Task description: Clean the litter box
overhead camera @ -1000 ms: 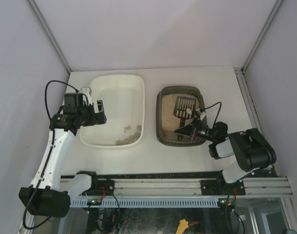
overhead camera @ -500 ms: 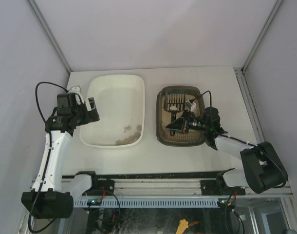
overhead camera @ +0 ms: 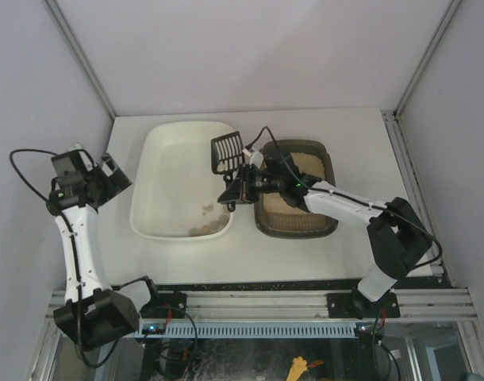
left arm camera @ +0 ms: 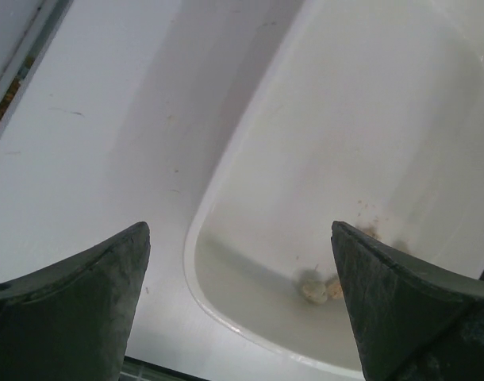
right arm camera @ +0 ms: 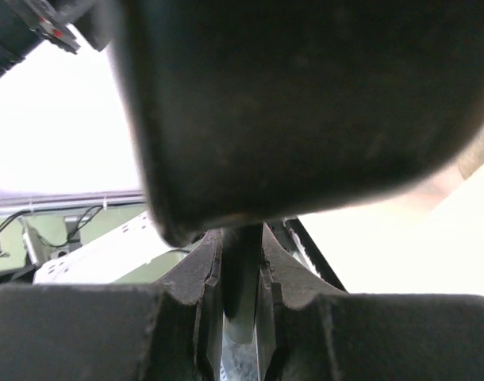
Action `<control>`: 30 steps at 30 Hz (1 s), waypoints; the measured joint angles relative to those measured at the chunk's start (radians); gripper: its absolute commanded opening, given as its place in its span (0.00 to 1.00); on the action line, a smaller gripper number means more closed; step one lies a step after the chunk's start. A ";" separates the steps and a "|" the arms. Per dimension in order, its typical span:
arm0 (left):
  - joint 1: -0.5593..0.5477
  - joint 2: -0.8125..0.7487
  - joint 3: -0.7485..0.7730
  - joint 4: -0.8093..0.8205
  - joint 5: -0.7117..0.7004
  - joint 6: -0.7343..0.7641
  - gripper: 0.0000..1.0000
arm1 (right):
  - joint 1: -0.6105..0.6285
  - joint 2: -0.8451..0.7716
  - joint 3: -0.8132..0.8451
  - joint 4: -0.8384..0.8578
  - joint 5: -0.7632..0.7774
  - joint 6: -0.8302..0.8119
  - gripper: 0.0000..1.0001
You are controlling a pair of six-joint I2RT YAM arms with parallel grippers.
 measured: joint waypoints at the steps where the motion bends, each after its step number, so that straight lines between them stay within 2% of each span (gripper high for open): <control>1: 0.053 0.016 0.011 -0.004 0.036 -0.012 1.00 | 0.019 0.027 0.035 -0.027 0.021 -0.010 0.00; 4: 0.175 0.068 0.026 -0.019 0.140 -0.039 0.99 | 0.063 0.097 0.129 -0.128 0.093 -0.042 0.00; 7: 0.237 0.114 0.026 -0.050 0.224 -0.050 0.99 | 0.105 0.180 0.271 -0.283 0.202 -0.098 0.00; 15: 0.257 0.127 0.026 -0.069 0.333 -0.064 1.00 | 0.256 0.402 0.736 -0.729 0.620 -0.308 0.00; 18: 0.257 0.126 0.026 -0.068 0.351 -0.073 1.00 | 0.324 0.465 0.851 -0.858 0.777 -0.366 0.00; 23: 0.258 0.120 0.026 -0.067 0.350 -0.076 1.00 | 0.394 0.541 0.972 -1.032 0.969 -0.435 0.00; 30: 0.258 0.079 0.022 -0.057 0.352 -0.083 1.00 | 0.379 0.555 0.988 -1.106 1.067 -0.479 0.00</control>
